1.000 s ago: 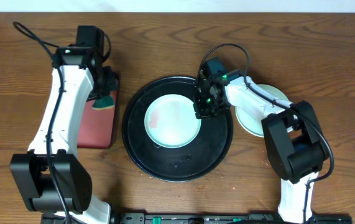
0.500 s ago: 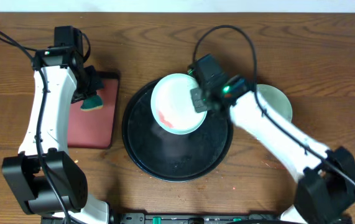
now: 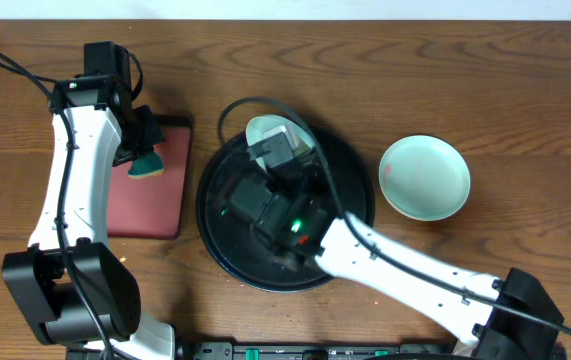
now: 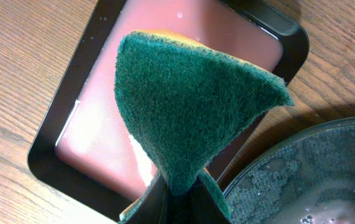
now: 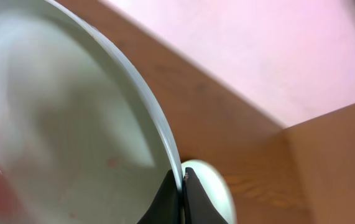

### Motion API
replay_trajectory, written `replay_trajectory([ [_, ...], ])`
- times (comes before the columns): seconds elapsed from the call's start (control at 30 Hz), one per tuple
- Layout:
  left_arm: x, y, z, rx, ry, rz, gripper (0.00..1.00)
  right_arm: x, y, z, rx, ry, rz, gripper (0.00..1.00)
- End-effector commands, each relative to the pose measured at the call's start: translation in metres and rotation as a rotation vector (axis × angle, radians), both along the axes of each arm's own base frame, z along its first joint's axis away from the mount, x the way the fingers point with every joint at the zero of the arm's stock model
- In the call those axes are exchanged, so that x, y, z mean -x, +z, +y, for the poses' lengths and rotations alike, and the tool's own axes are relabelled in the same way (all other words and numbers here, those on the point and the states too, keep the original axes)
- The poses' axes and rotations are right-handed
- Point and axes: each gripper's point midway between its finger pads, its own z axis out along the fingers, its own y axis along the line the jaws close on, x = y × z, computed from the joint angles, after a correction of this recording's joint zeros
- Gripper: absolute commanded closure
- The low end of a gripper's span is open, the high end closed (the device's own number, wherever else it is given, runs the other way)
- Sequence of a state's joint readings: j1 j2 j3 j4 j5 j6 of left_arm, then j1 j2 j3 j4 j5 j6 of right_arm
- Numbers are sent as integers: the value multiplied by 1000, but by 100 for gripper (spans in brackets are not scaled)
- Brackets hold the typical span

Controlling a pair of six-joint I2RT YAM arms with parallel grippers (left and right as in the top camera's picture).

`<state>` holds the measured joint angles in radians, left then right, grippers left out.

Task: Clean dirty plates on tray and stack at the side
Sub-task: 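Lift the pale green plate with the right gripper onto the plate stack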

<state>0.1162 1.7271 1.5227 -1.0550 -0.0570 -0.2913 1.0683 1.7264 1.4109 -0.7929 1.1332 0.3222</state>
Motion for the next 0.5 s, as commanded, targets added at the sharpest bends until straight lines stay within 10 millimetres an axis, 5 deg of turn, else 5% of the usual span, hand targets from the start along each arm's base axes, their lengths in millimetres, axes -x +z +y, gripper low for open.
replay_trajectory([
  [0.0, 1, -1, 1, 1, -3, 6, 92, 7, 54, -17, 75, -104, -252, 99],
  [0.23, 1, -1, 1, 1, -2, 6, 93, 10, 58, -16, 80, -105, -272, 99],
  [0.47, 1, -1, 1, 1, -3, 7, 93, 0, -12, 8, -123, 45, 116, 99],
])
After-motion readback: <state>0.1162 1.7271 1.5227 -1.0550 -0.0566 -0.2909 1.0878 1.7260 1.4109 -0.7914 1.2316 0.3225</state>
